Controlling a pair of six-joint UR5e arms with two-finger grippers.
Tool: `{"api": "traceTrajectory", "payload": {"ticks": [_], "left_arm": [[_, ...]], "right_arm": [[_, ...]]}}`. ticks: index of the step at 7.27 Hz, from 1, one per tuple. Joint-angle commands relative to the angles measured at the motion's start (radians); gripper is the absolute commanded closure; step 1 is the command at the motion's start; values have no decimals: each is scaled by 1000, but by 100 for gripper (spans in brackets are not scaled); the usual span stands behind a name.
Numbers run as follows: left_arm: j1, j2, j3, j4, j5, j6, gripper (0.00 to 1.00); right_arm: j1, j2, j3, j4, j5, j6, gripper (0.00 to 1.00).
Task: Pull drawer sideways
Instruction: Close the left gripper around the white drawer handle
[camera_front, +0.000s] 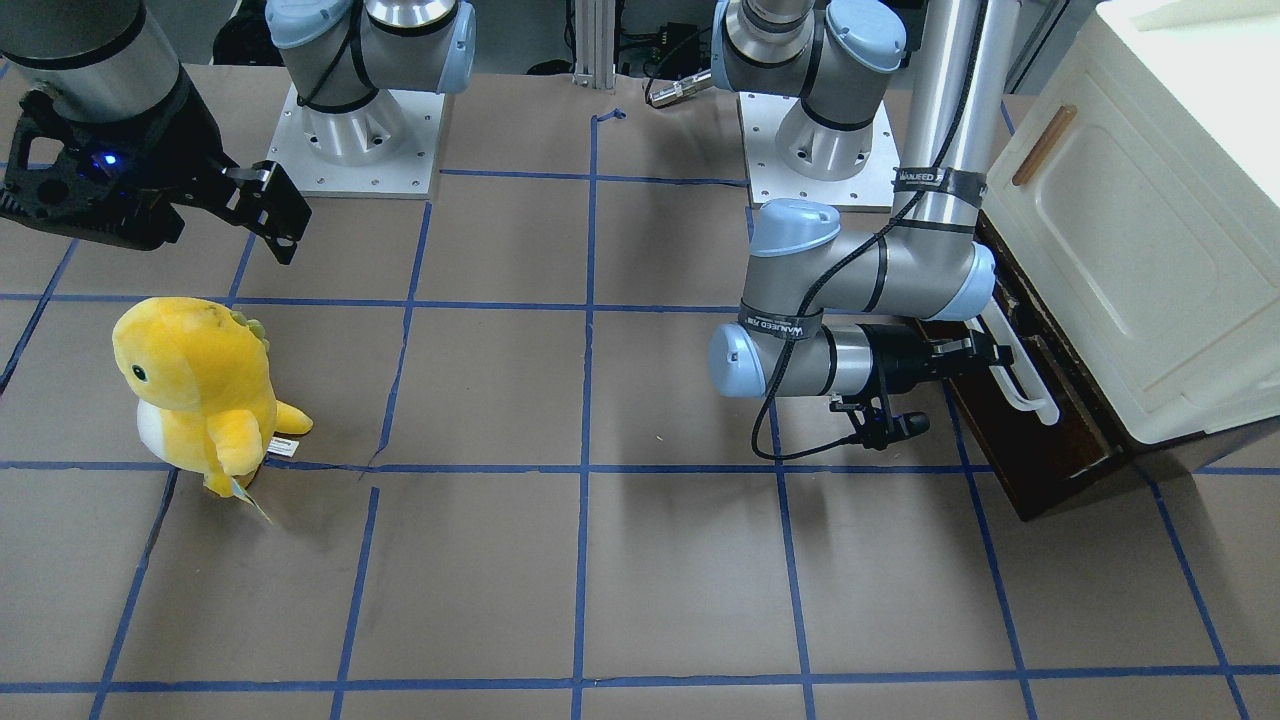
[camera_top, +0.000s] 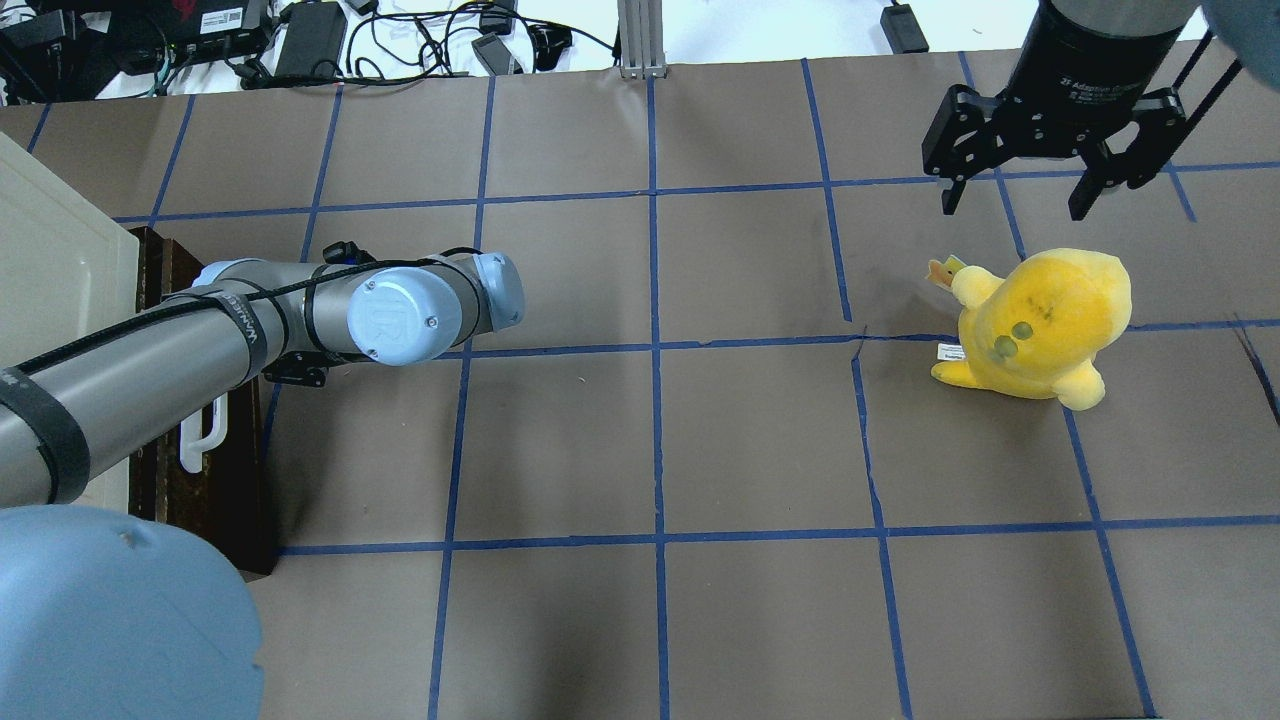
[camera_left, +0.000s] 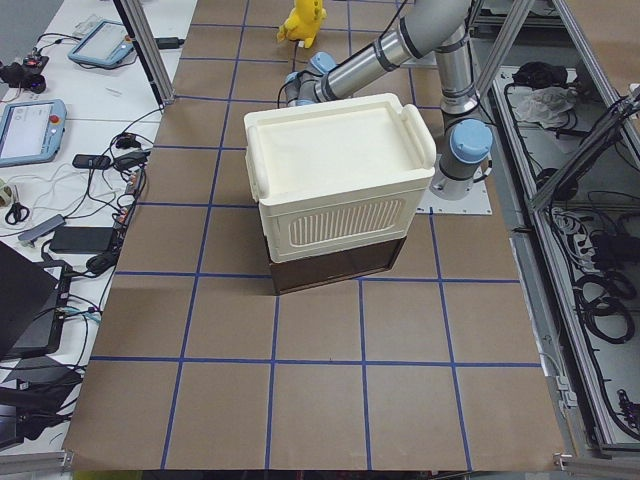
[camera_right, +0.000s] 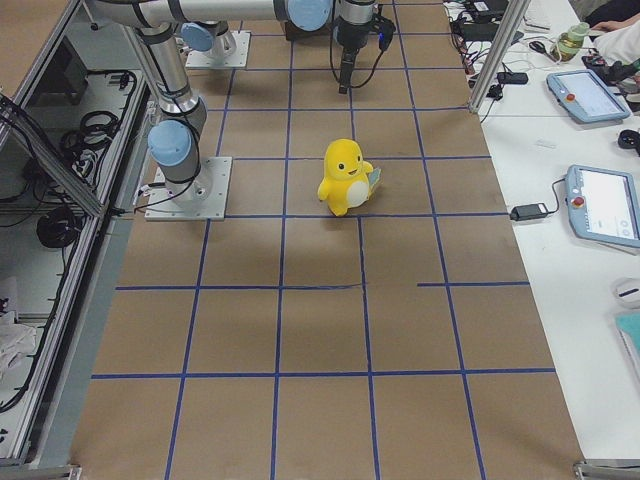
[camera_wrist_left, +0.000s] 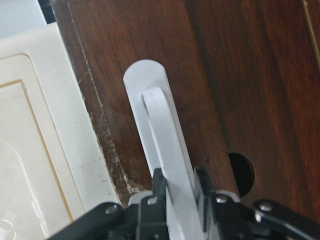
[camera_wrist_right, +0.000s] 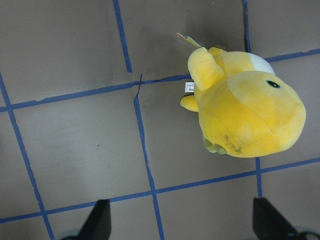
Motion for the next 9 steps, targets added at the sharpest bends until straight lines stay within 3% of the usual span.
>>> {"api": "traceTrajectory", "payload": {"ticks": [1,3,4,9], "left_arm": [[-2,-2,1,0,0,0,74],[-3,-7,6,1,2,0,75],[-2,-8,10,0,2,0,82],[-25,-13,16,-2,2,2,83]], "right_arm": [[0,0,0,0,0,0,0],[0,0,0,1,0,0,0],[-2,0,0,0,0,0,0],[-2,0,0,1,0,0,0]]}}
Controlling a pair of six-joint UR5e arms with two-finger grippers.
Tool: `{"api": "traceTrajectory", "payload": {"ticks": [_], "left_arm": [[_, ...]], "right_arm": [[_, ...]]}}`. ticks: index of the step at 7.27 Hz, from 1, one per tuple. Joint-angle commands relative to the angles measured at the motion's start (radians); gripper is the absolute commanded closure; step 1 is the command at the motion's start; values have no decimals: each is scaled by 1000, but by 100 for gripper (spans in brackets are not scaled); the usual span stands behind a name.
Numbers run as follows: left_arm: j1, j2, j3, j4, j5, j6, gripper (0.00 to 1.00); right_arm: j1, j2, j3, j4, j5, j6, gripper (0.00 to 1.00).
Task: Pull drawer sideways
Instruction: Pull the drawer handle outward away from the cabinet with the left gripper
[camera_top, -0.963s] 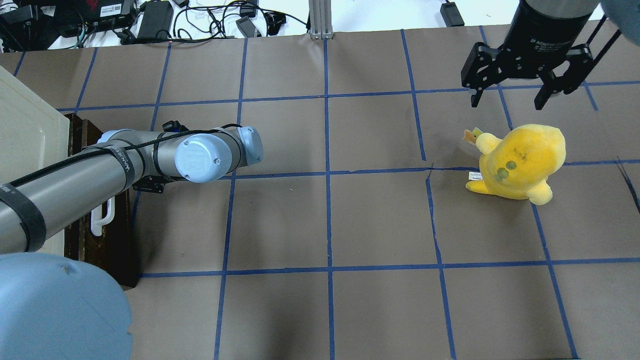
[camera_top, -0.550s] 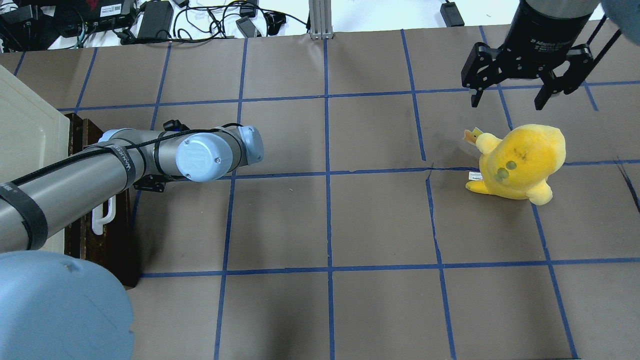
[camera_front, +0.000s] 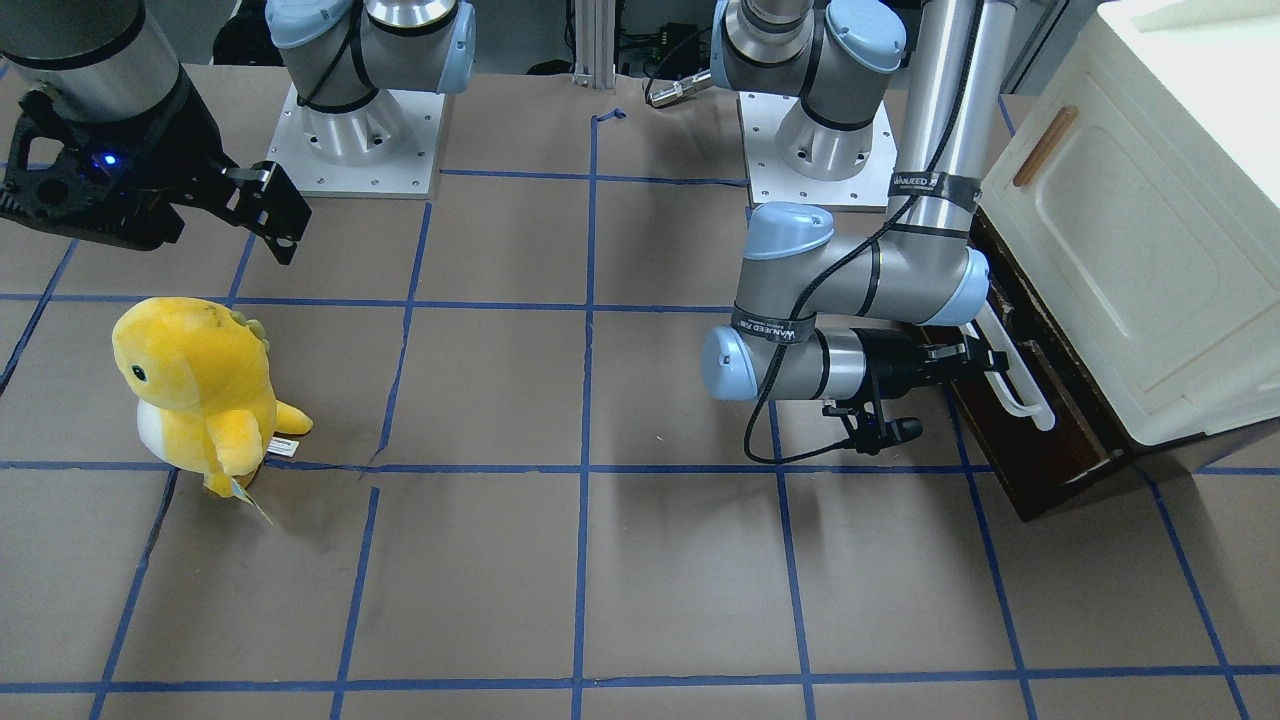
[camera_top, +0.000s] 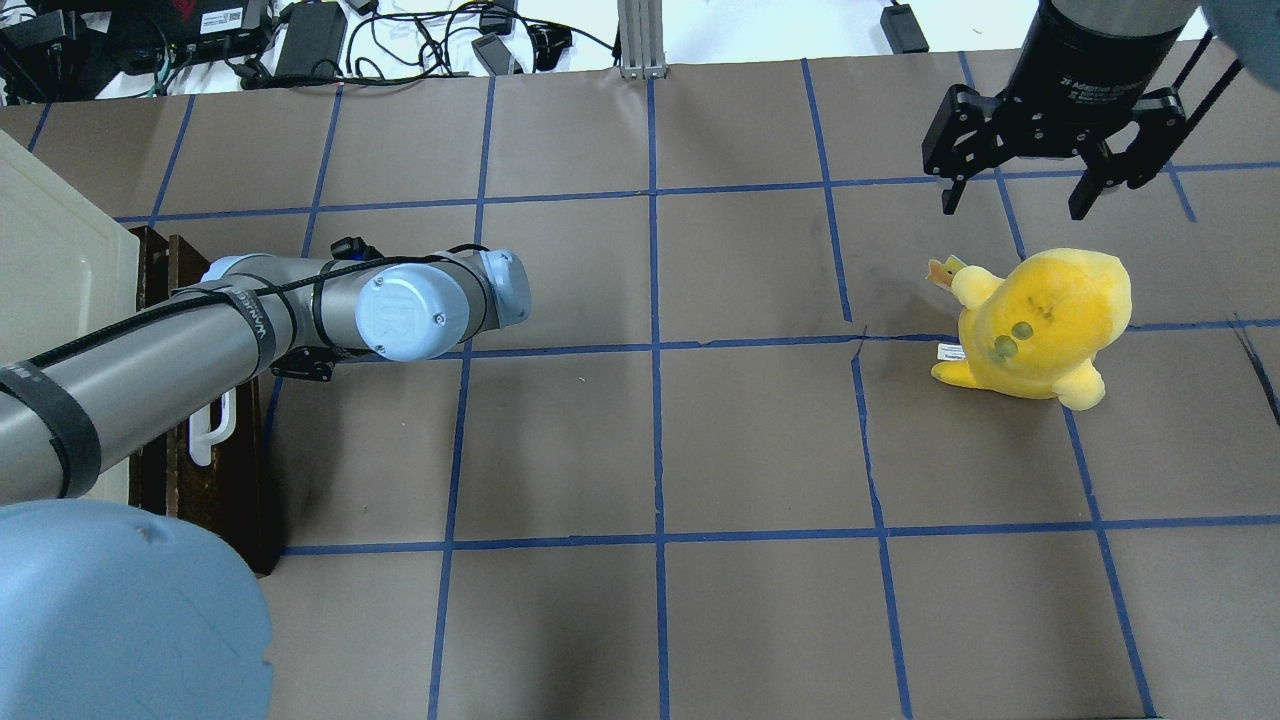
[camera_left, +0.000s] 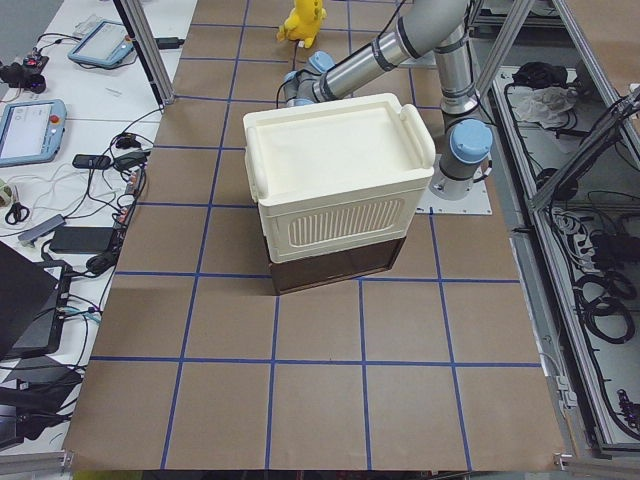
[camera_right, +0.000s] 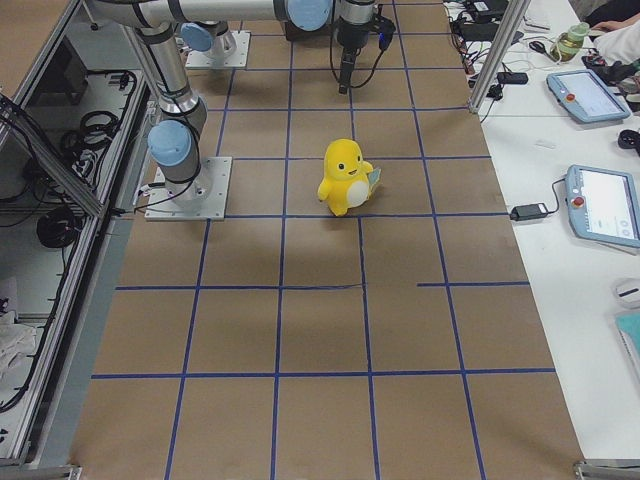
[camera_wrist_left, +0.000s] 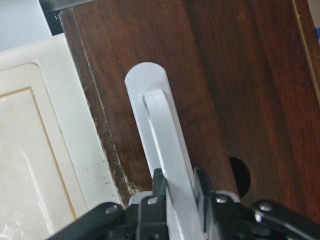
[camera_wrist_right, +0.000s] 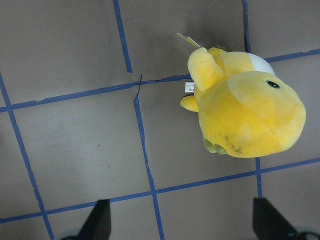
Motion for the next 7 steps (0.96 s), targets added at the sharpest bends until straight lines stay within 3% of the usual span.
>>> {"api": "traceTrajectory", "payload": {"ticks": [1,7], "left_arm": [[-33,-2,0,0,0,2,83],[-89,-2,-1,-12,-3,12,83]], "right_arm": [[0,0,0,0,0,0,0],[0,0,0,1,0,0,0]]}}
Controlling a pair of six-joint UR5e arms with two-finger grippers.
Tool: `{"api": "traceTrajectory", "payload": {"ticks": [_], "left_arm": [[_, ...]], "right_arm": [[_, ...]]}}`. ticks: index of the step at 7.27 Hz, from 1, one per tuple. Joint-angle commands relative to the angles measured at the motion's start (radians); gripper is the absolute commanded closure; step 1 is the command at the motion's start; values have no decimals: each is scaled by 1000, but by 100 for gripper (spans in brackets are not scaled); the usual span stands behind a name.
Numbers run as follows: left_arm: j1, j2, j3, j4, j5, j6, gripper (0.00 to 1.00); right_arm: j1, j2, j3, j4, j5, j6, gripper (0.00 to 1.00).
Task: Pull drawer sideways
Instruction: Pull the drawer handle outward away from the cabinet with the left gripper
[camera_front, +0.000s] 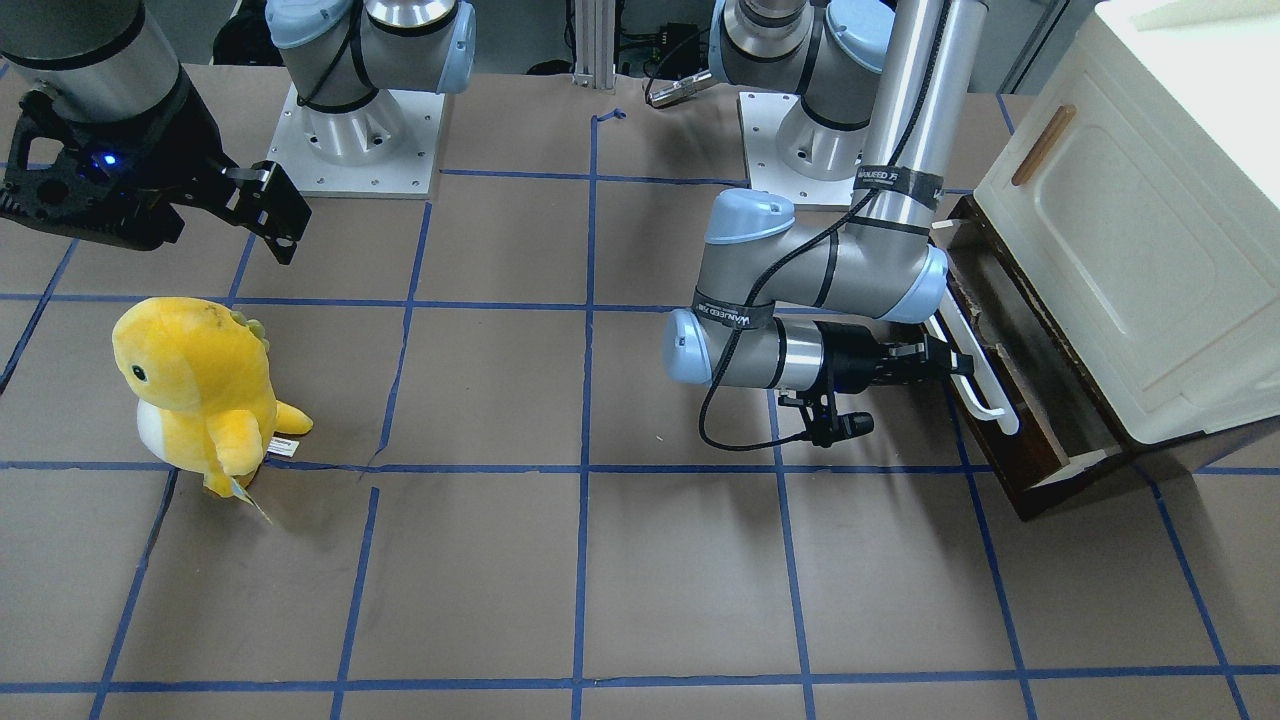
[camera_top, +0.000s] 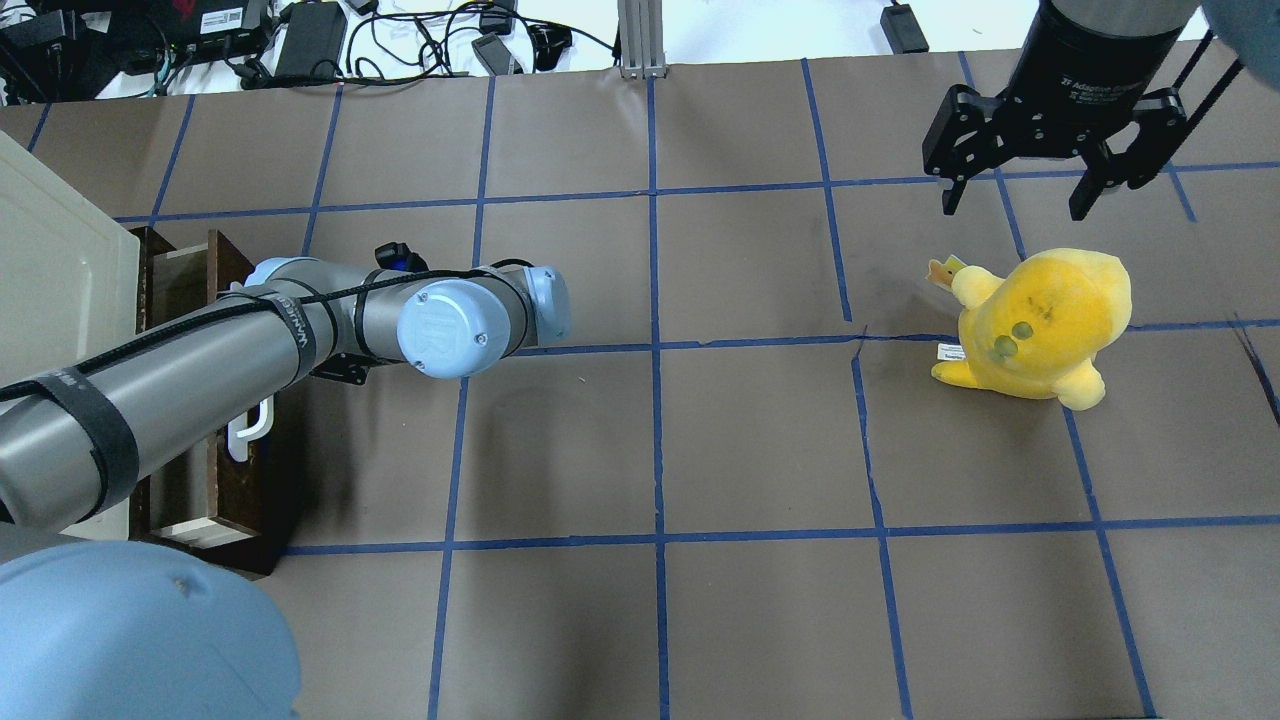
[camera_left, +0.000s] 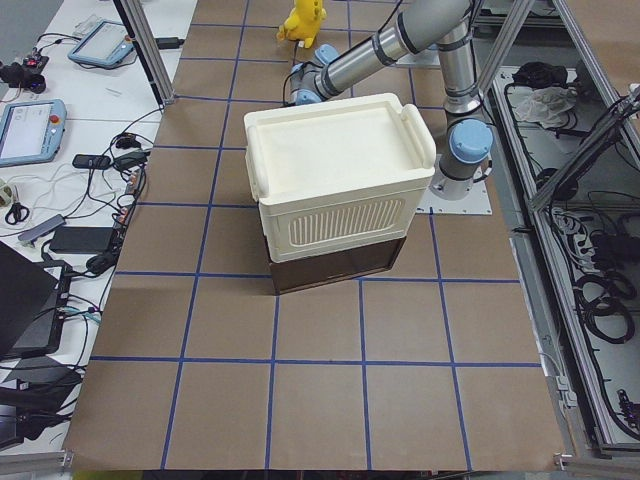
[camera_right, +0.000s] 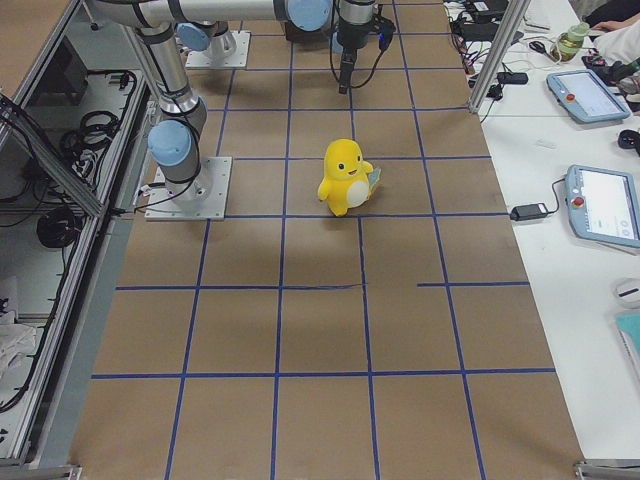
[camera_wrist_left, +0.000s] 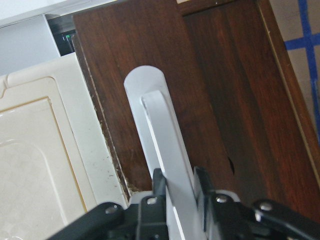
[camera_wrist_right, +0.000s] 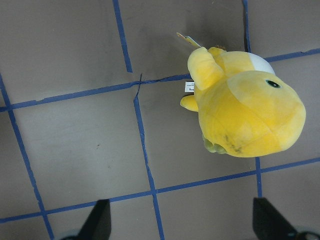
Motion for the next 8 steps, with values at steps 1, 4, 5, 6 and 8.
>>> {"api": "traceTrajectory", "payload": {"ticks": [1,4,5,6,8], "left_arm": [[-17,0,0,-12,-1,1,83],[-27,3,1,-12,-1,1,83],[-27,6,9,-10,0,4,83],[-24,5,27,-10,0,16,83],[-21,3,40,-10,-1,32,83]], "right_arm": [[0,0,0,-1,0,0,0],[0,0,0,-1,0,0,0],[0,0,0,-1,0,0,0],[-1,0,0,-1,0,0,0],[-1,0,0,-1,0,0,0]]}}
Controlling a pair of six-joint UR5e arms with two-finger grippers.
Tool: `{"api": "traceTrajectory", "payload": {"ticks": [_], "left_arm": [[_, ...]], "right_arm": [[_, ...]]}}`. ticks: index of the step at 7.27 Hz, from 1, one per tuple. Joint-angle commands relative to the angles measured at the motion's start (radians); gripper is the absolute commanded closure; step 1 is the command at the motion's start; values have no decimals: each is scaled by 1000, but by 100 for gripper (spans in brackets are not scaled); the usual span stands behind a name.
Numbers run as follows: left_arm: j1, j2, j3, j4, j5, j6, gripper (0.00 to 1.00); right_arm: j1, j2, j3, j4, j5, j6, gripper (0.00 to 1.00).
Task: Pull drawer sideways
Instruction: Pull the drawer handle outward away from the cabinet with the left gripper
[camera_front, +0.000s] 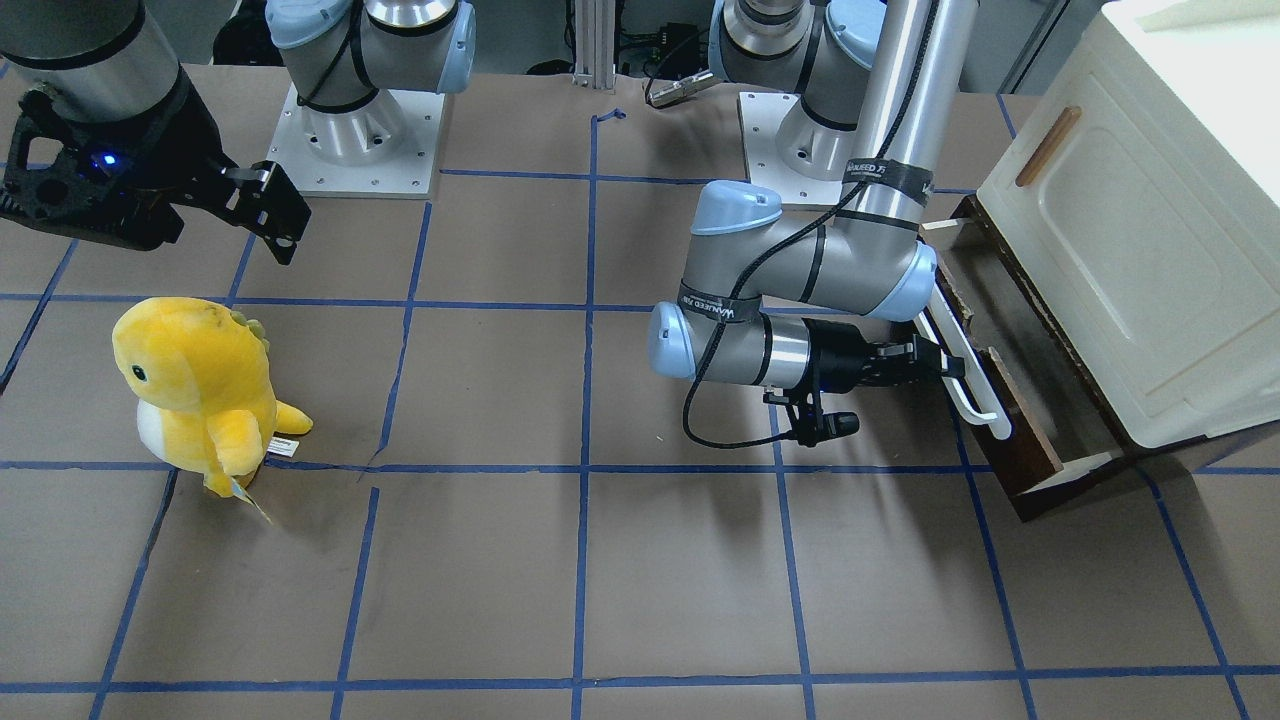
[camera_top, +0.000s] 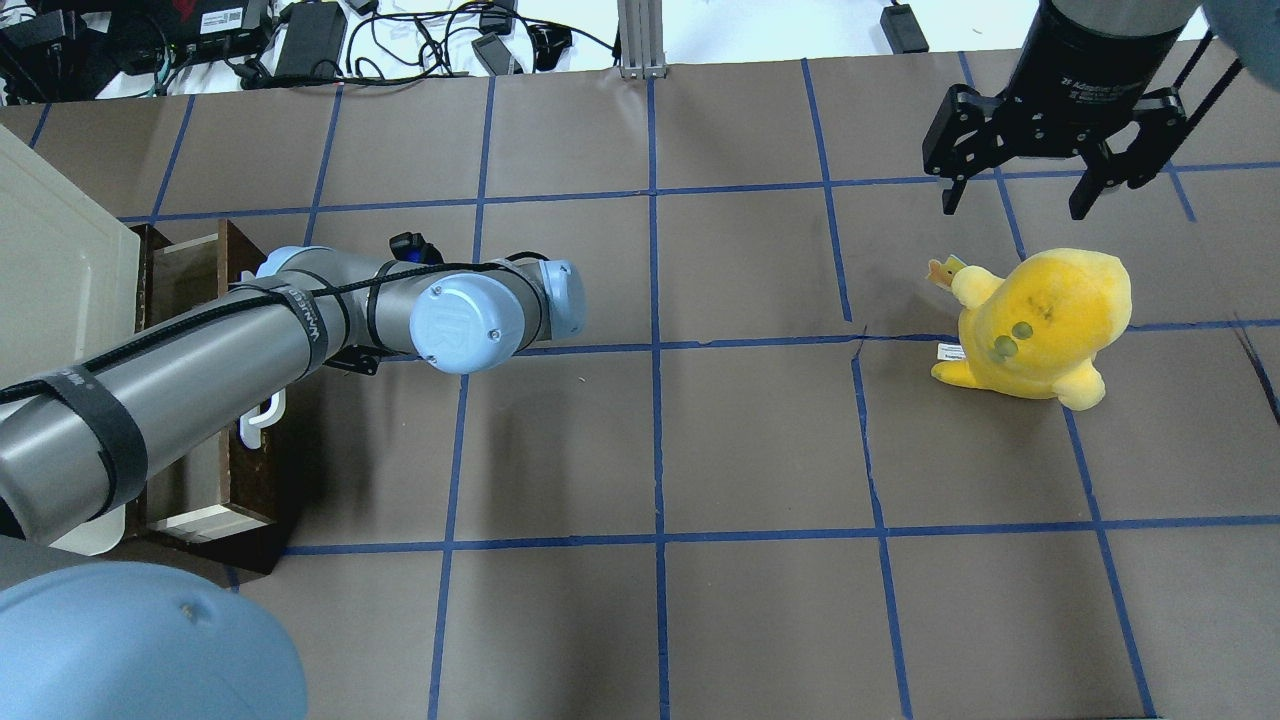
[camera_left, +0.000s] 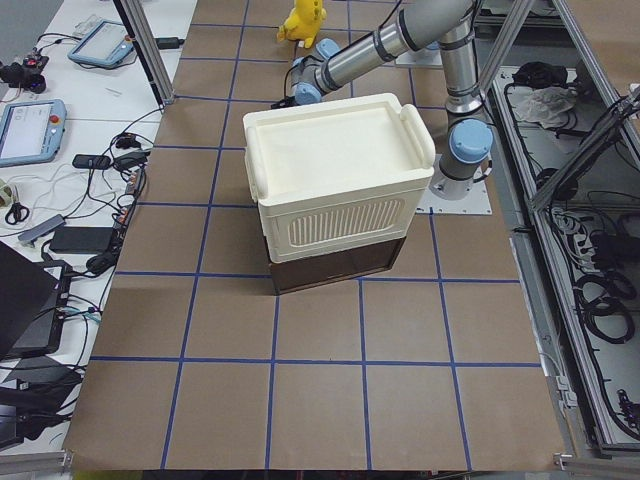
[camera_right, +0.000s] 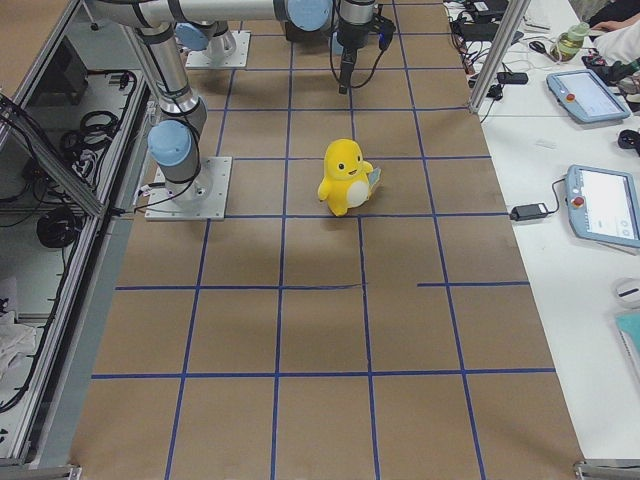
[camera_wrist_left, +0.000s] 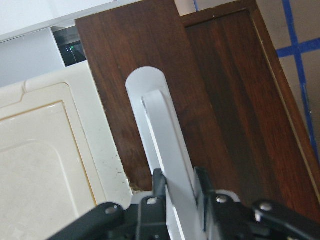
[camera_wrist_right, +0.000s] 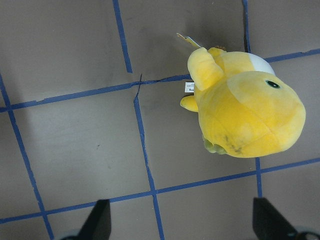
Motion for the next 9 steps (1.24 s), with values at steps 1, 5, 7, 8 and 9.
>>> {"api": "traceTrajectory", "payload": {"ticks": [1,5,7,8,9], "left_arm": [[1,-4,6,0,-1,9,83],[-3,-6,-3,-3,-9,9,83],[-17,-6,-5,-7,-10,9,83],[-29,-6,-3,-15,-9,9,83],[-34,-6,-3,-17,-7,10,83]], "right_arm": [[1,0,0,0,0,0,0],[1,0,0,0,0,0,0],[-1,0,0,0,0,0,0],[1,0,0,0,0,0,0],[1,0,0,0,0,0,0]]}}
